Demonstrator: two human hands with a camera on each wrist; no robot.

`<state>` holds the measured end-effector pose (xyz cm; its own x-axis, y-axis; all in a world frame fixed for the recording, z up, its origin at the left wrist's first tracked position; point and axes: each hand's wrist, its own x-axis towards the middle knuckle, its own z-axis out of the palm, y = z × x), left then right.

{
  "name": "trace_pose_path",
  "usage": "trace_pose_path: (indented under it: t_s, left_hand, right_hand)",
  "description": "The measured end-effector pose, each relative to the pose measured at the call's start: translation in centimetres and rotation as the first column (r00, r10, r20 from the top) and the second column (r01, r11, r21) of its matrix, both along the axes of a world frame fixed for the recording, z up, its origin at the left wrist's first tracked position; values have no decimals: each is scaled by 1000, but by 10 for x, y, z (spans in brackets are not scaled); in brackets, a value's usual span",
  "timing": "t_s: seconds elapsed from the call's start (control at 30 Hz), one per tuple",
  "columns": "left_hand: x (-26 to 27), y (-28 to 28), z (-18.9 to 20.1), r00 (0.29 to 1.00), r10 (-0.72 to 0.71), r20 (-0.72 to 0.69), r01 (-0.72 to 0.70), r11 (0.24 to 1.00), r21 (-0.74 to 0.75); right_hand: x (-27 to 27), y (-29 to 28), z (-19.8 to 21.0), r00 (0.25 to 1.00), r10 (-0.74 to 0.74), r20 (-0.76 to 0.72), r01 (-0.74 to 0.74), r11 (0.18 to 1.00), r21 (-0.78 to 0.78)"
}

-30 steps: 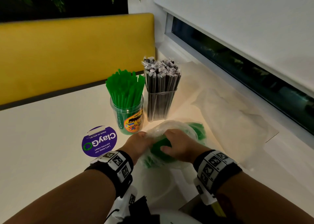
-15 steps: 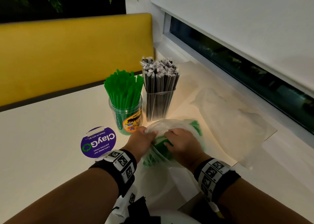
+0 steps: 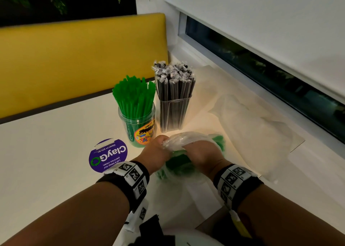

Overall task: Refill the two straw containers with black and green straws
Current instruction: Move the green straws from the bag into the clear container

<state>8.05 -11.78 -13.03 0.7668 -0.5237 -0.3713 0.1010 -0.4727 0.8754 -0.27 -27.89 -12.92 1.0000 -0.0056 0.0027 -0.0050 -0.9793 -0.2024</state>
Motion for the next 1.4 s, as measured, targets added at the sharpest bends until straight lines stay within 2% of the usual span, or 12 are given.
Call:
trace_pose_path:
  t_s: [0.13, 0.23, 0.43, 0.57, 0.77, 0.83, 0.9, 1.07, 1.17, 1.27, 1.33, 1.4]
  left_hand:
    - [1, -2, -3, 985, -26, 171, -5, 984, 178]
    - [1, -1, -8, 972, -36, 232, -33, 958, 287]
    - [5, -2, -15, 992, -8, 128, -45, 911, 410]
    - [7, 1, -8, 997, -43, -69, 72, 861, 504]
    - [8, -3, -5, 980, 57, -189, 3, 952, 306]
    - [5, -1, -5, 961, 111, -255, -62, 980, 190]
    - [4, 2, -7, 948, 115, -297, -80, 989, 125]
    - [16, 16, -2, 994, -4, -112, 33, 966, 257]
    - [17, 17, 1, 991, -136, 19, 118, 913, 390]
    - [15, 19, 4, 973, -37, -228, 83, 977, 196]
    - [12, 24, 12, 878, -6, -479, 34, 998, 50]
    - [16, 27, 12, 851, -78, -520, 79, 997, -20]
  right_hand:
    - [-9, -10, 2, 999, -24, -21, 23, 998, -55]
    - [-18, -18, -5, 980, 107, 169, -104, 994, -27]
    - [-19, -9, -19, 947, 310, 80, -305, 950, -74]
    - [3, 7, -4, 958, 244, -149, -247, 969, -2]
    - [8, 14, 5, 922, 201, -330, -264, 951, -160]
    - [8, 18, 7, 932, 148, -332, -130, 989, 75]
    - [4, 23, 6, 952, 160, -262, -49, 923, 382]
    - [2, 10, 12, 927, 42, -373, 55, 968, 246]
    - [2, 12, 21, 847, 207, -490, -5, 925, 381]
    - [-1, 12, 34, 863, 243, -444, -44, 910, 412]
    - [-2, 8, 41, 893, 199, -404, -19, 913, 407]
    - [-2, 10, 42, 895, 159, -418, 3, 932, 362]
